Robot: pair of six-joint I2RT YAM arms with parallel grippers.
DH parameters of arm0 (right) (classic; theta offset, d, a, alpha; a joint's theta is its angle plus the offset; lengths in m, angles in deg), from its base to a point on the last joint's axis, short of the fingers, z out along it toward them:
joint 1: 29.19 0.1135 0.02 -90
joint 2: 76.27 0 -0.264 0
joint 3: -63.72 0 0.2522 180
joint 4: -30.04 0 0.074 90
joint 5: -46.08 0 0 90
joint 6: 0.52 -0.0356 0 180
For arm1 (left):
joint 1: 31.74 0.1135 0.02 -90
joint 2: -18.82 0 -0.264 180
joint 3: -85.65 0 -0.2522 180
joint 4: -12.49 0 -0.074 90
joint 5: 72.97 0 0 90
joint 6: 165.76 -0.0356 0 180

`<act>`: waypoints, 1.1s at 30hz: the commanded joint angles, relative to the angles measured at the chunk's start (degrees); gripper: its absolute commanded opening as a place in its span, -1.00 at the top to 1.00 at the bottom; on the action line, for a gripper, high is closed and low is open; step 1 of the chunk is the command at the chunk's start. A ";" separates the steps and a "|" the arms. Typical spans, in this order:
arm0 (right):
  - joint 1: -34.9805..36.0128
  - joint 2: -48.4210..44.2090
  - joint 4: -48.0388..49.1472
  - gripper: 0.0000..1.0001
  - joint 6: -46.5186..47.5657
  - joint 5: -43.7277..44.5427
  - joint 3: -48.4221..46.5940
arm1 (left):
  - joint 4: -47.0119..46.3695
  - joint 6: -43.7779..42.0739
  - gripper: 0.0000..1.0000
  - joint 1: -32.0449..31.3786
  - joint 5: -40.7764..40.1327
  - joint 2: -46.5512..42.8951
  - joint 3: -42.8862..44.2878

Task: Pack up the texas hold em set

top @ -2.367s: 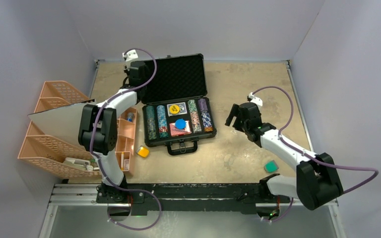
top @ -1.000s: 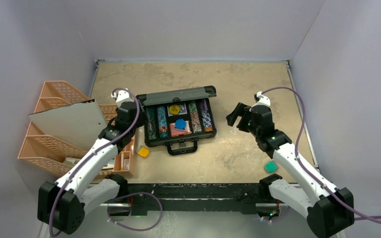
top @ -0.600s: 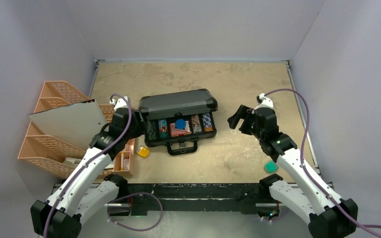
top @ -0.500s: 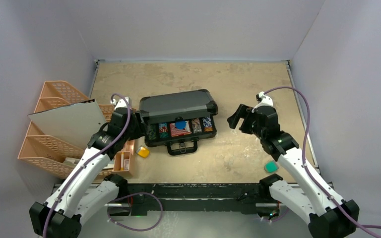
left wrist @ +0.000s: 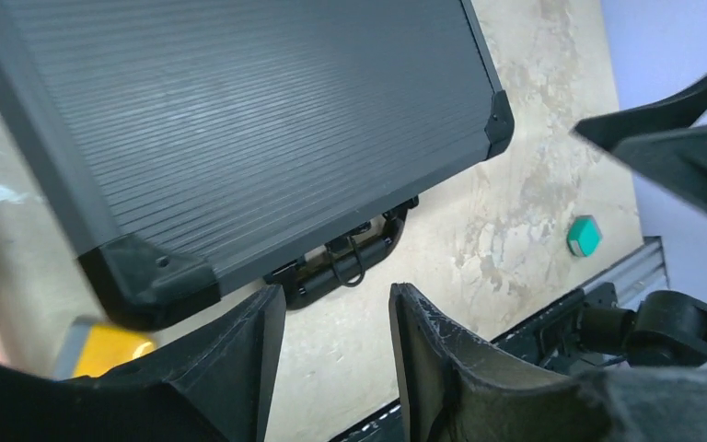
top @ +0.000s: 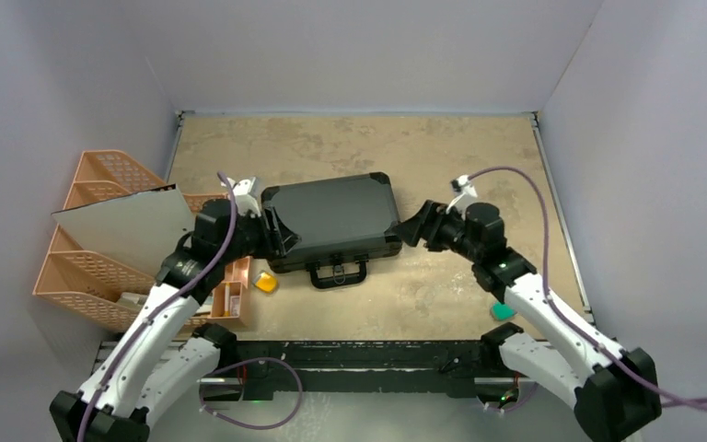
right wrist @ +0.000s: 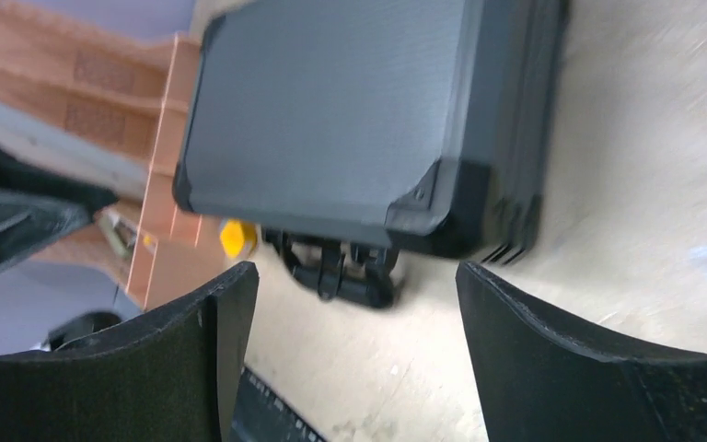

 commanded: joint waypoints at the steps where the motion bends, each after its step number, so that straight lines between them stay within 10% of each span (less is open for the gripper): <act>1: 6.29 4.28 16.29 -0.66 -7.63 -4.17 6.04 | -19.85 5.28 0.04 -0.06 6.53 4.57 -7.40; 18: 25.91 23.31 47.20 -0.97 -26.70 10.87 16.66 | -21.87 4.09 0.12 -1.05 -3.14 18.11 -20.13; 33: 32.87 42.96 61.80 -0.72 -34.62 17.27 11.22 | -21.94 4.64 0.39 -1.05 -7.46 17.53 -20.65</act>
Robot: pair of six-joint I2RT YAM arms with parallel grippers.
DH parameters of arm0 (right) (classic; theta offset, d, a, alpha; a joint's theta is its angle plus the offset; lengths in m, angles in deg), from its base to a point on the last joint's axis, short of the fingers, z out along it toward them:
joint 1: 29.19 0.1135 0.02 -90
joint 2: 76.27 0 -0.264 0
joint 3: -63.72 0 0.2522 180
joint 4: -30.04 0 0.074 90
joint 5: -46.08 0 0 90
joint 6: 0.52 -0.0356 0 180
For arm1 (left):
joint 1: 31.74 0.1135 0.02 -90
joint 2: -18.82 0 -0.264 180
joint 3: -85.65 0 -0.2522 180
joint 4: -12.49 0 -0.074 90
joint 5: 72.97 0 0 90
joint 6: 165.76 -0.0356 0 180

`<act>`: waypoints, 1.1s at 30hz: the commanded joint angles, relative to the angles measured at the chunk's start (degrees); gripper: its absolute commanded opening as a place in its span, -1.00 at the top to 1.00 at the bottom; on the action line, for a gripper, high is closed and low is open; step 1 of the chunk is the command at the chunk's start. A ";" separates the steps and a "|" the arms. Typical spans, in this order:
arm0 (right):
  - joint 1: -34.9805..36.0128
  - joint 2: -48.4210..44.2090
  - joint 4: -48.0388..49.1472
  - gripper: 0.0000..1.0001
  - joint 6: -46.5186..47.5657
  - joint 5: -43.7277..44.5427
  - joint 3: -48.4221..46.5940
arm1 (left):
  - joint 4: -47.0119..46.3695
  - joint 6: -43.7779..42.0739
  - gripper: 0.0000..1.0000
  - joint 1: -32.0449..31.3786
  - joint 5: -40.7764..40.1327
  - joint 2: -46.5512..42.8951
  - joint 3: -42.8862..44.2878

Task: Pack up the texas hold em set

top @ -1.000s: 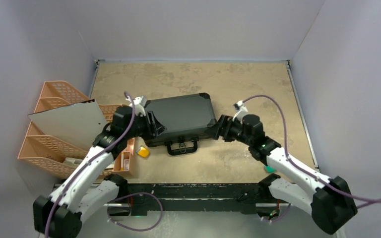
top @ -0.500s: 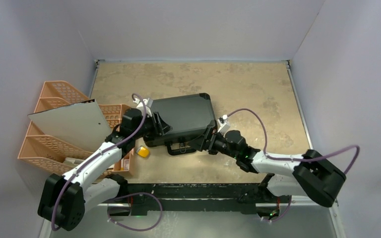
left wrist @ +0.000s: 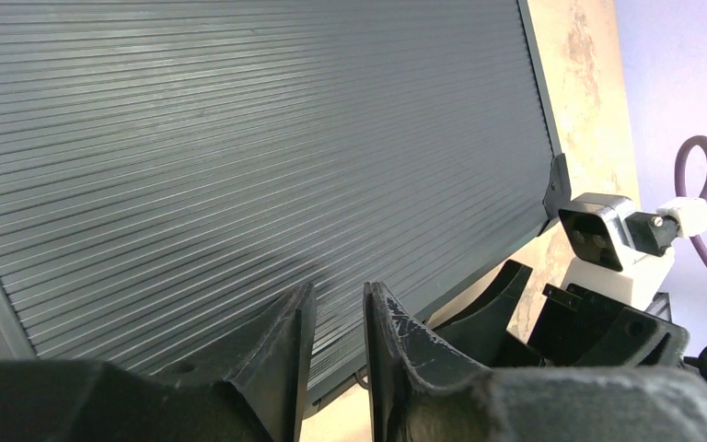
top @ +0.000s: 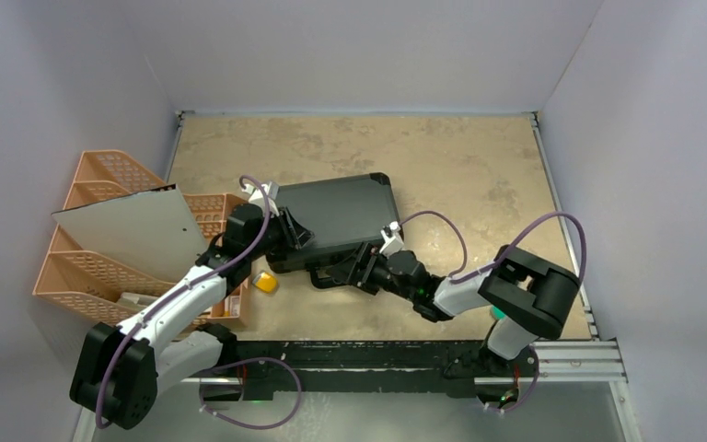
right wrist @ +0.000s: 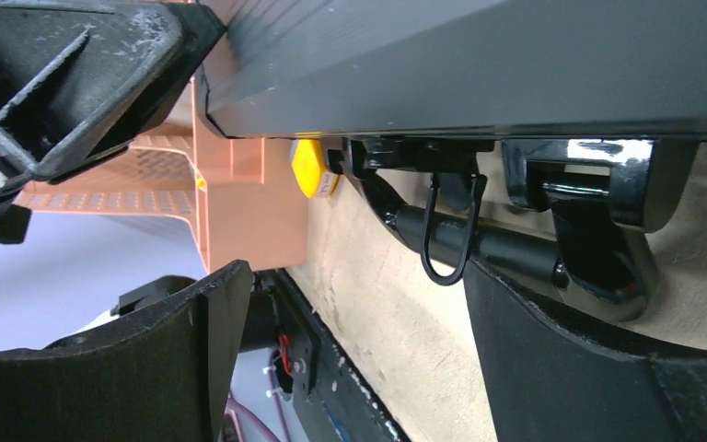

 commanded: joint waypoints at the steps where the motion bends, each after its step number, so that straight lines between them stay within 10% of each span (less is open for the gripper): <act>1: 0.48 2.64 8.36 -0.63 -2.73 2.90 -1.87 | 11.83 -1.65 0.41 0.15 -6.66 2.28 -3.50; 33: 0.48 -2.92 -1.70 -0.64 4.19 17.30 -7.02 | 12.61 -1.71 0.44 0.15 -7.78 0.59 -3.14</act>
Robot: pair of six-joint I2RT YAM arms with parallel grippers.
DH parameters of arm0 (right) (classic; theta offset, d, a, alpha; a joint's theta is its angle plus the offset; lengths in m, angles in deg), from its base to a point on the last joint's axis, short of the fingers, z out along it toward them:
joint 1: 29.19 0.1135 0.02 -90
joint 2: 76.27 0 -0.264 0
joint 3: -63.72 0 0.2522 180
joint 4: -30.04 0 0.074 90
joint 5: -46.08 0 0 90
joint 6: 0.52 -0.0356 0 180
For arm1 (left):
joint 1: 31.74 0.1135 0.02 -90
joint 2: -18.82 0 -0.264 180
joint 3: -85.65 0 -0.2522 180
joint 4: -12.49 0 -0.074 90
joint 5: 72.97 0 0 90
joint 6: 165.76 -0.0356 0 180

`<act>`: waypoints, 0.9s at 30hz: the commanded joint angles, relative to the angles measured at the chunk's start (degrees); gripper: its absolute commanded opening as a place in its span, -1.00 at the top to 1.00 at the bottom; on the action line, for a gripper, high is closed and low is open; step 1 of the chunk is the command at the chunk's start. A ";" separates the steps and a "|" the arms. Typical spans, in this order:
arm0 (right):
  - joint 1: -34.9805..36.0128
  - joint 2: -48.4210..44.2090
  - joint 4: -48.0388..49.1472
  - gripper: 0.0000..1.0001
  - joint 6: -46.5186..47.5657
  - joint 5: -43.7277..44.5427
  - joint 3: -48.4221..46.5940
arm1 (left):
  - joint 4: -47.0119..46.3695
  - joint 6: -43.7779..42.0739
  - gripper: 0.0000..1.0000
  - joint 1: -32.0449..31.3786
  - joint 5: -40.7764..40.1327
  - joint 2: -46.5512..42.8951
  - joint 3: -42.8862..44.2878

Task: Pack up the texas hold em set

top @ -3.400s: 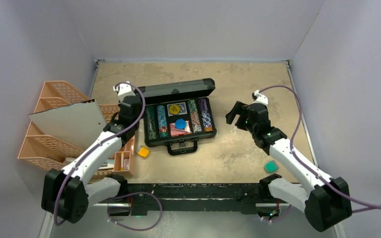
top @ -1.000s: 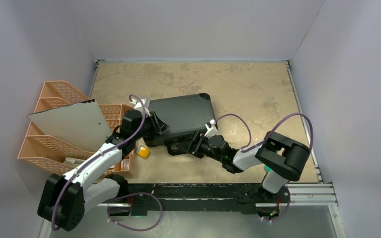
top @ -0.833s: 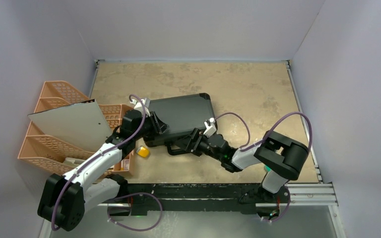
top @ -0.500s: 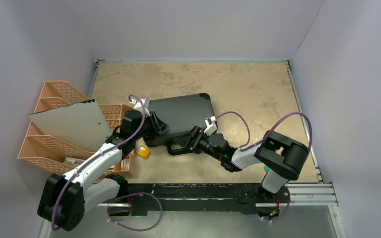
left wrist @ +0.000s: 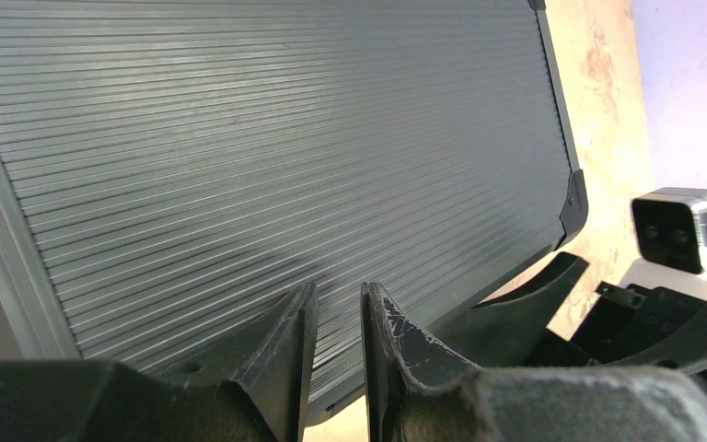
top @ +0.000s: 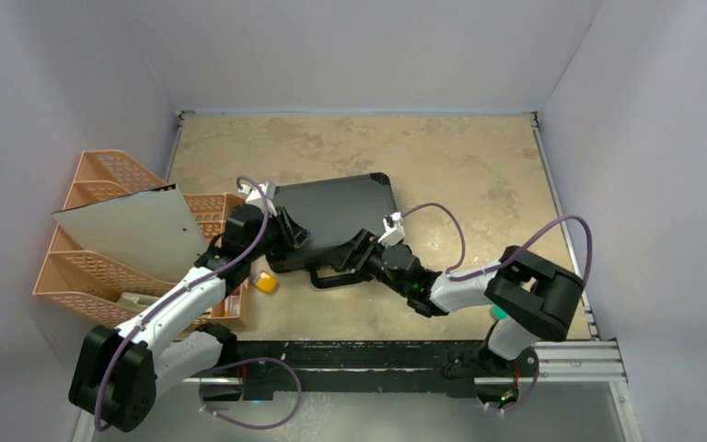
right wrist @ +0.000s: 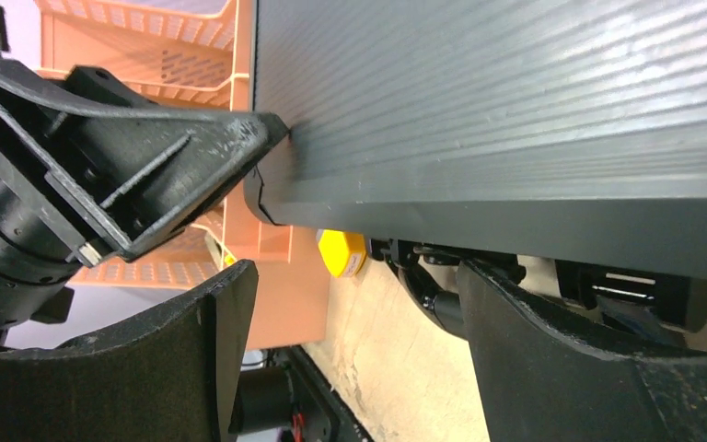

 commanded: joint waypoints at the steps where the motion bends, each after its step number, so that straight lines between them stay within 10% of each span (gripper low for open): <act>1: -0.46 -4.66 -1.48 -0.63 4.52 8.93 -1.48 | 12.09 -1.49 0.43 0.35 -4.72 1.22 -2.87; 9: -0.46 -9.49 3.72 -0.36 12.62 6.38 1.32 | 11.86 -1.41 0.42 0.35 -4.12 1.93 -0.46; 18: 1.72 -18.70 -18.73 0.20 18.32 1.95 -1.08 | 1.30 -2.68 0.11 0.03 12.92 1.36 1.38; 27: 3.82 -13.08 -27.98 0.39 19.83 4.09 -5.51 | 0.94 -2.58 0.12 -0.61 10.77 5.47 0.95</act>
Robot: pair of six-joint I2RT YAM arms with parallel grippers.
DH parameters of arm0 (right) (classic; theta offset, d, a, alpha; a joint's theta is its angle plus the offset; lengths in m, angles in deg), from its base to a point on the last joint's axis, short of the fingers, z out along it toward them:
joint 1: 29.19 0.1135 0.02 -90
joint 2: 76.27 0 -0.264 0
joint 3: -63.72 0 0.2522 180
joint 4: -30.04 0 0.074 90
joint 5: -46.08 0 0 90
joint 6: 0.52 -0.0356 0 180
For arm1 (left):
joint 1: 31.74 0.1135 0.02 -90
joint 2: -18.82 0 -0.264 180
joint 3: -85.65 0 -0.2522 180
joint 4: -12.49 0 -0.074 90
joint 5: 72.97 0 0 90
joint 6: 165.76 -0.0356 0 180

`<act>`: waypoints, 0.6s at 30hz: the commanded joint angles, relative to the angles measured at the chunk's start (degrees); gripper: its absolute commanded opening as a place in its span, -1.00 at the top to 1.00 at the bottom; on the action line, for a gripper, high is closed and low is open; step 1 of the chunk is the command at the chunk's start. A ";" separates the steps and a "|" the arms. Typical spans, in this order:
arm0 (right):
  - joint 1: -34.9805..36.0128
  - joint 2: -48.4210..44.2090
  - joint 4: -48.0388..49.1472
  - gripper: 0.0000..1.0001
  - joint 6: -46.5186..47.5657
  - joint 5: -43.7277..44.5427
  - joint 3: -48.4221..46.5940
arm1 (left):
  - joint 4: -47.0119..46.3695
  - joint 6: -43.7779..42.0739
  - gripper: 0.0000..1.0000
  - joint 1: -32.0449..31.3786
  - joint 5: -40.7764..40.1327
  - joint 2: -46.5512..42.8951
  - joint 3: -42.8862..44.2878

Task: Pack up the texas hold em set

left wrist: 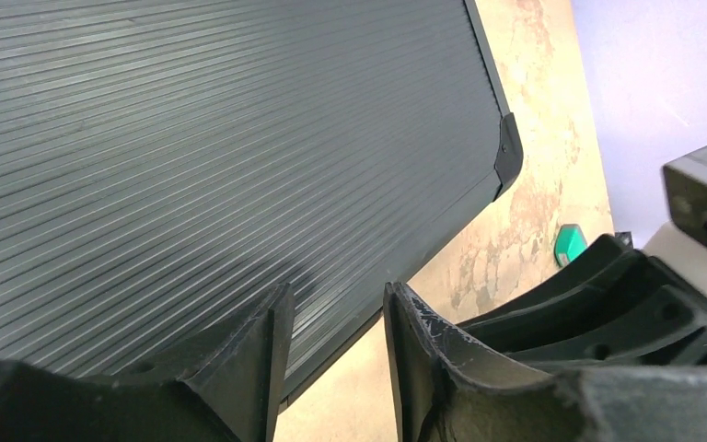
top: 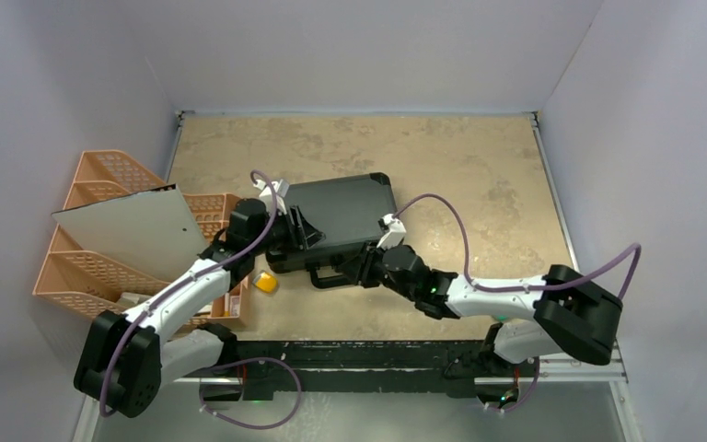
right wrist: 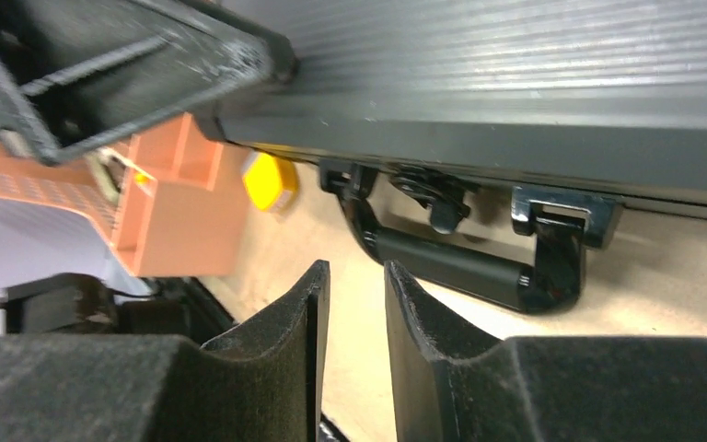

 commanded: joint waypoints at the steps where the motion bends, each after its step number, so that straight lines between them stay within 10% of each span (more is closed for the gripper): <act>1: 0.92 3.99 -5.85 0.40 2.51 1.95 -5.19 | 6.07 -1.05 0.14 -0.56 -1.98 2.27 -1.22; 18: 2.30 17.40 -18.74 0.66 2.88 10.79 -16.71 | 13.57 -2.21 0.26 -0.92 -12.28 0.40 -3.08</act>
